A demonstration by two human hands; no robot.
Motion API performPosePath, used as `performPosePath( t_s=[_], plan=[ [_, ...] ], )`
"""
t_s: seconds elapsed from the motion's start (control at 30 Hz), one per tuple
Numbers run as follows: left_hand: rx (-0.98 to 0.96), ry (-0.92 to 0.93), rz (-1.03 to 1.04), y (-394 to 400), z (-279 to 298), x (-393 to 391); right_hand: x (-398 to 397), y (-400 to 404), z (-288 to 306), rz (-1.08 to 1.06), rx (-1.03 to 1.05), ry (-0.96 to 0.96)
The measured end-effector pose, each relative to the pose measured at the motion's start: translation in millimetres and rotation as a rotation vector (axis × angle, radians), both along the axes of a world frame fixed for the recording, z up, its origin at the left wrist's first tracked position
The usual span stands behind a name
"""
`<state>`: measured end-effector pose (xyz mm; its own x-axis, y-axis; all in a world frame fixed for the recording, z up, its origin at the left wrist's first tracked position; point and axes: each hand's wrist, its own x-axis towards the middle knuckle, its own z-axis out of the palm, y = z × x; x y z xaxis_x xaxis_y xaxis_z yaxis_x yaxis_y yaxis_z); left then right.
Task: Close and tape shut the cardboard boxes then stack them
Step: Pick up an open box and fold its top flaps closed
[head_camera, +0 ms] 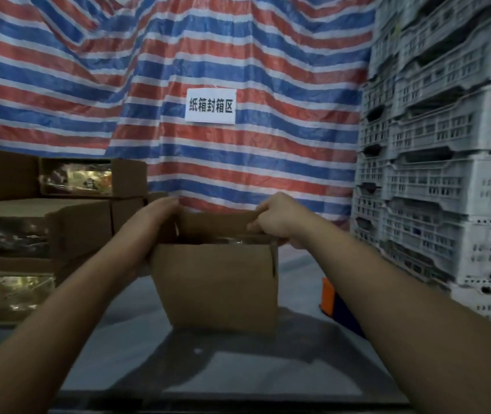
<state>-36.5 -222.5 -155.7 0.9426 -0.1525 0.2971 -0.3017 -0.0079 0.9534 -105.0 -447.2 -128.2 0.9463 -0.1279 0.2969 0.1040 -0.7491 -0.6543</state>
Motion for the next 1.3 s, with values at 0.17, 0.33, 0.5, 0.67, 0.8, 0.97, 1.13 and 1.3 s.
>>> performPosePath(
  t_s=[0.17, 0.33, 0.5, 0.67, 0.8, 0.97, 1.13, 1.3],
  plan=[
    [-0.082, 0.125, -0.202, -9, -21, 4, 11, -22, -19, 0.000, 0.318, 0.166],
    [-0.150, 0.218, -0.155, -10, -29, 2, 23, -21, -34, 0.073, 0.683, 0.137],
    [-0.261, 0.229, -0.106, -16, -46, -1, 31, -15, -58, 0.141, 1.030, -0.050],
    [-0.344, 0.224, -0.090, -22, -45, 2, 42, -16, -70, 0.169, 1.086, -0.159],
    [-0.274, 0.179, -0.037, -22, -59, 5, 49, -17, -75, 0.123, 1.048, -0.164],
    [-0.329, 0.156, 0.015, -34, -65, 10, 53, -18, -77, 0.139, 1.075, -0.136],
    [-0.345, 0.224, 0.020, -33, -65, 22, 45, -13, -77, 0.144, 1.141, -0.072],
    [-0.298, 0.085, -0.032, -27, -77, 31, 32, -12, -64, 0.175, 1.054, -0.183]
  ],
)
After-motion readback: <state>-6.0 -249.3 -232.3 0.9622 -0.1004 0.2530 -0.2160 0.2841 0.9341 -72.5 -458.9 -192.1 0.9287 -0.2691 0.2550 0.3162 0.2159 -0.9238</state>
